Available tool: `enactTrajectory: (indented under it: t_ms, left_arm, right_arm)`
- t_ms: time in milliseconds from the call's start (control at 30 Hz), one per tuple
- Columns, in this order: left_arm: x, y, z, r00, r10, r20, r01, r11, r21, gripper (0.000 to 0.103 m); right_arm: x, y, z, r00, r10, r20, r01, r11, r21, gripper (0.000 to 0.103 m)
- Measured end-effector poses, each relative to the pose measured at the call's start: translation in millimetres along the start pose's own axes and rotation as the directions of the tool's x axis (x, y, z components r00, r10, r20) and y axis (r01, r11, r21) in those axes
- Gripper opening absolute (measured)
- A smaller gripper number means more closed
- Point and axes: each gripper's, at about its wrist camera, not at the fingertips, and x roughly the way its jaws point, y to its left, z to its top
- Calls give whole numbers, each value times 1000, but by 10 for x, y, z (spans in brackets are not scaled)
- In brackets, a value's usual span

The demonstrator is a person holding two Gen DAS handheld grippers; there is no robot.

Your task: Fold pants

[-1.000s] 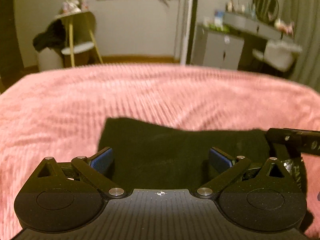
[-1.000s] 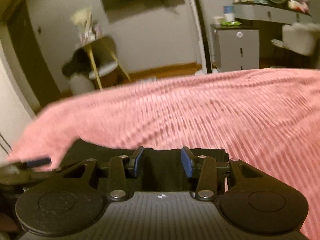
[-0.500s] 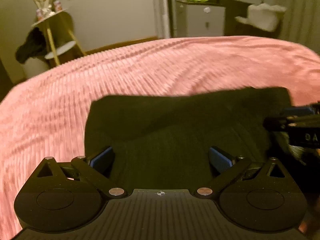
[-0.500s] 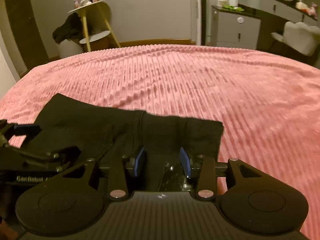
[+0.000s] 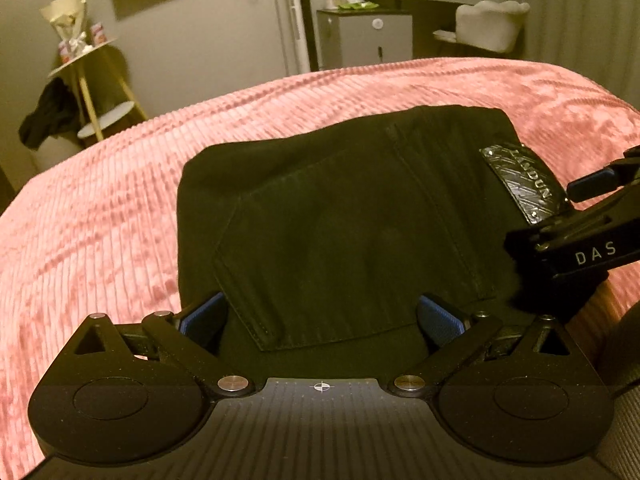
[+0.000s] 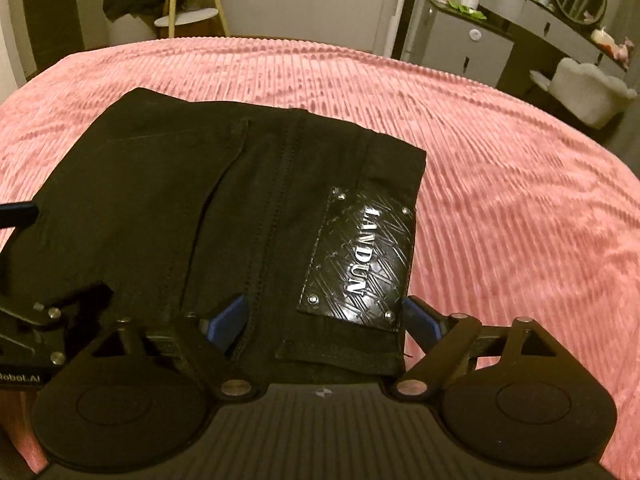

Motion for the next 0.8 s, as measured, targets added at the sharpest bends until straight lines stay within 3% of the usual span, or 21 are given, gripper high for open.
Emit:
enactTrajectory:
  t_ms: [300, 600, 733, 800]
  left_arm:
    - [13, -17, -31, 1000, 7, -1, -7, 1000, 11, 103]
    - [109, -34, -40, 1000, 0, -21, 0, 1000, -9, 103]
    - [42, 52, -27, 1000, -31, 2, 31, 997, -67, 103]
    - [-30, 176, -11, 997, -68, 21, 70, 989, -133, 103]
  right_arm:
    - [91, -111, -29, 999, 37, -40, -34, 997, 73, 92]
    - [160, -58, -12, 998, 20, -64, -16, 999, 51, 98]
    - [170, -218, -40, 988, 138, -70, -127, 982, 142, 98]
    - [134, -448, -92, 971, 238, -21, -225, 939, 260, 98]
